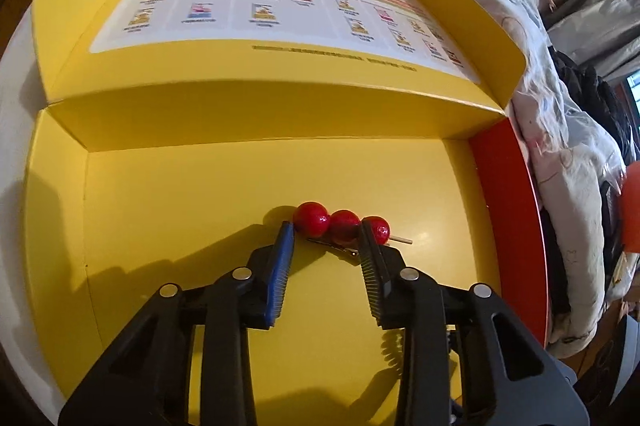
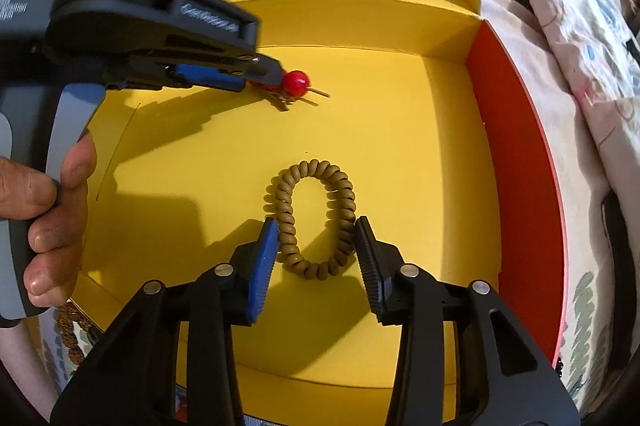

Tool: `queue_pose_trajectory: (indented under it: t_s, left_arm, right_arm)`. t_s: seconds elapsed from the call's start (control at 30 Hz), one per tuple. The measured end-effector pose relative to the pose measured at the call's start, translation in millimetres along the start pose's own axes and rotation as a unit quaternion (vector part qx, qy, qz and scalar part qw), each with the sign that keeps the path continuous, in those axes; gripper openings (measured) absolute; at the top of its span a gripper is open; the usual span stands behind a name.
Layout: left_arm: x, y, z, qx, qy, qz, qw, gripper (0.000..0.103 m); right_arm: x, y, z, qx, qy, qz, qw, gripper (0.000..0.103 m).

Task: Organize jewelry
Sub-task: 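Grasp the brown hair tie with right tool while left tool nears bead clip, then close the left tool on the red bead clip while the right tool holds the hair tie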

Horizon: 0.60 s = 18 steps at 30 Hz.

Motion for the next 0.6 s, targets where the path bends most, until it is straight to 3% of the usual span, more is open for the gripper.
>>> queue_pose_trajectory:
  t_s: [0.13,0.27,0.3,0.33,0.6]
  left_arm:
    - [-2,3,2,0.000,-0.004,-0.011,0.9999,0.033]
    - [-2,8,-4,0.000,-0.007,-0.017,0.9998,0.028]
    - [-3,7,-4,0.001,-0.007,-0.017,0.9998,0.005]
    - [-2,8,-6,0.001,-0.005,-0.018,0.9998,0.003]
    - [-1,3,-18,0.007,-0.015,-0.015,0.9997,0.003]
  right_arm:
    - [-16,-28,0,-0.019,0.001,0.022,1.000,0.038]
    - [-17,-31,-10,-0.036,-0.009,0.032,0.999,0.038]
    - [-15,-31,-12,-0.037,-0.010,0.032,0.999,0.038]
    - [-17,-32,-15,-0.040,-0.014,0.033,0.999,0.038]
    - [-14,-31,-29,-0.058,-0.025,0.042,0.997,0.038]
Point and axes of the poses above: each gripper's, at about its wrist camera, not at the fingertips, and z roughly the way its jaws point, y to its left, x to its underside, the point moved 7 cm from there along z, roughly the way its jaws point, and after that the axes turned 12 degrees about y, right-handed, at the moved point
